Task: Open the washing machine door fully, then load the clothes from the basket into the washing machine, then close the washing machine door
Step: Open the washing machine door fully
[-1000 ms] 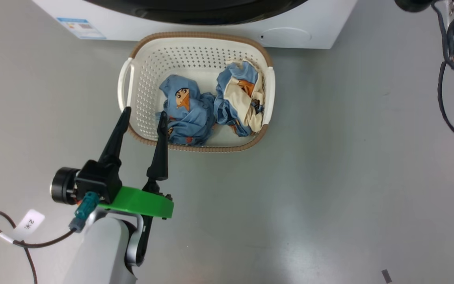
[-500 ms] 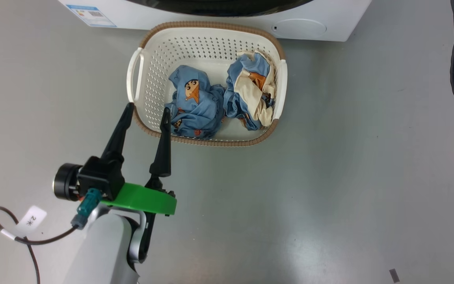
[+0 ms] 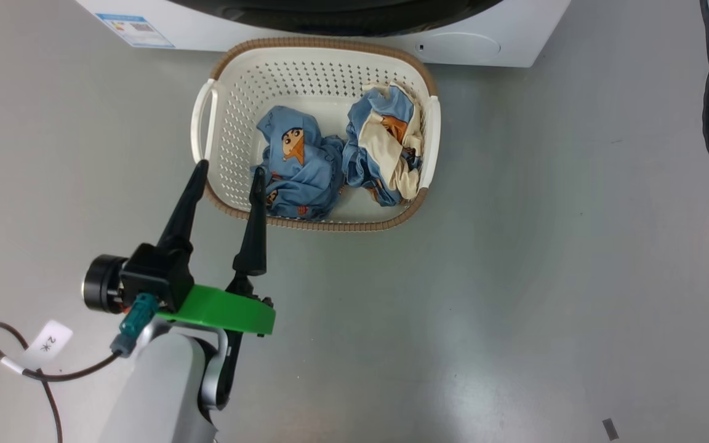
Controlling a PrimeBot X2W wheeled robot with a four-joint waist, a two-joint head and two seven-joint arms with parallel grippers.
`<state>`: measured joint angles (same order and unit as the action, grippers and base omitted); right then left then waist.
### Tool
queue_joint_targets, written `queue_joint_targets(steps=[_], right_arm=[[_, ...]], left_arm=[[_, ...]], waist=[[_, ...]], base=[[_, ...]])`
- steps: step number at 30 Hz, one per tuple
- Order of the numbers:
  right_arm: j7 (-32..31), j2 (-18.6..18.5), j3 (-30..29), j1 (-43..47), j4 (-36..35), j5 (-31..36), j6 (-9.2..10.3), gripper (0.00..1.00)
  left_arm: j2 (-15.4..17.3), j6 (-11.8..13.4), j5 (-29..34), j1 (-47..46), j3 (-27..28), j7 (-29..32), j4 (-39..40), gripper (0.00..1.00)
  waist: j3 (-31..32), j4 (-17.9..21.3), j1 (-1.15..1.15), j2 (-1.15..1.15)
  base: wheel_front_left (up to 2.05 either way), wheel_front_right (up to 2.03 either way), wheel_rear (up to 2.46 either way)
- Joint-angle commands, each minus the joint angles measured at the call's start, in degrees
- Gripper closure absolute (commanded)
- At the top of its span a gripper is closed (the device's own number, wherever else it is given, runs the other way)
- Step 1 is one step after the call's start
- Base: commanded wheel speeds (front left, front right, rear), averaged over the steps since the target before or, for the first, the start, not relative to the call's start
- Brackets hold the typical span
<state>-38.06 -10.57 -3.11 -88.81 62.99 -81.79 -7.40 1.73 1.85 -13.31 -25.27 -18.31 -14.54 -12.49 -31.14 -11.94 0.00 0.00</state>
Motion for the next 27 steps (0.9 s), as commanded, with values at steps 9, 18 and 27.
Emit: queue_joint_targets(steps=[9,18,27], right_arm=[[-3.55,2.7,0.0,7.69,-7.66,-1.22,-0.09,1.0],[-6.86,3.62,-0.5,15.83,-15.38,-2.92,-0.09,1.0],[-10.95,5.12,0.25,23.55,-21.47,-4.16,-0.09,1.0]], left_arm=[[1.15,0.66,-0.37,-0.63,1.97,-0.46,0.9,0.0],[1.15,0.46,0.36,0.38,2.68,-0.46,0.5,0.0],[1.15,0.14,0.58,1.71,3.17,-0.46,-0.2,0.0]], waist=[[1.51,0.32,0.0,0.0],[3.25,1.04,0.0,0.0],[5.85,1.56,0.0,0.0]], base=[[0.0,0.0,0.0],[0.0,0.0,0.0],[0.0,0.0,0.0]])
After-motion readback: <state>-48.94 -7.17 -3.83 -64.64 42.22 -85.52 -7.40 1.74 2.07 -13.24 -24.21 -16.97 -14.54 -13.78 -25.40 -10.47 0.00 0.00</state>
